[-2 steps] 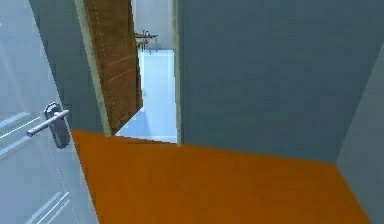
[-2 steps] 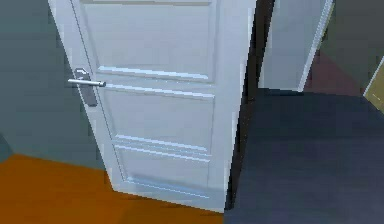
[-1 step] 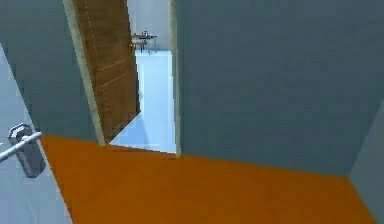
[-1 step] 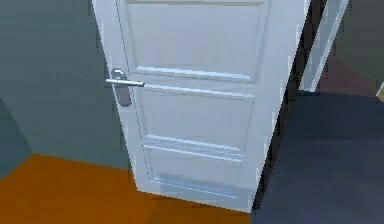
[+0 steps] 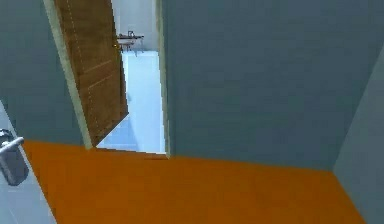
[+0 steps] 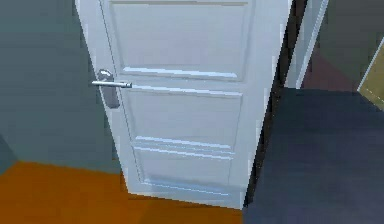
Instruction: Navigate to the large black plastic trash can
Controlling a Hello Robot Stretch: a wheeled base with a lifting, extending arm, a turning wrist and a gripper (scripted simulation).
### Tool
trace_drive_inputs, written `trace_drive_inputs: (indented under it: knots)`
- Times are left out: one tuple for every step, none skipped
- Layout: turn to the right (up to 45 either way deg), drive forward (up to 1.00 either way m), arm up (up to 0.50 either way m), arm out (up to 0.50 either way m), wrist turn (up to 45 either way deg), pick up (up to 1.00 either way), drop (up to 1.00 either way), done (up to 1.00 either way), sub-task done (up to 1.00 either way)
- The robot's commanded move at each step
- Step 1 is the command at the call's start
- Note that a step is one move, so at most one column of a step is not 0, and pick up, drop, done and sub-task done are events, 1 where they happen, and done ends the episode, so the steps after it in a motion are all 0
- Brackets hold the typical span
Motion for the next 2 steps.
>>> trace_drive_inputs:
  knots:
    - [0.0, 0.80, 0.00, 0.00, 0.0, 0.00, 0.00, 0.00, 0.00]
    - [-45.0, 0.00, 0.00, 0.00, 0.0, 0.00, 0.00, 0.00, 0.00]
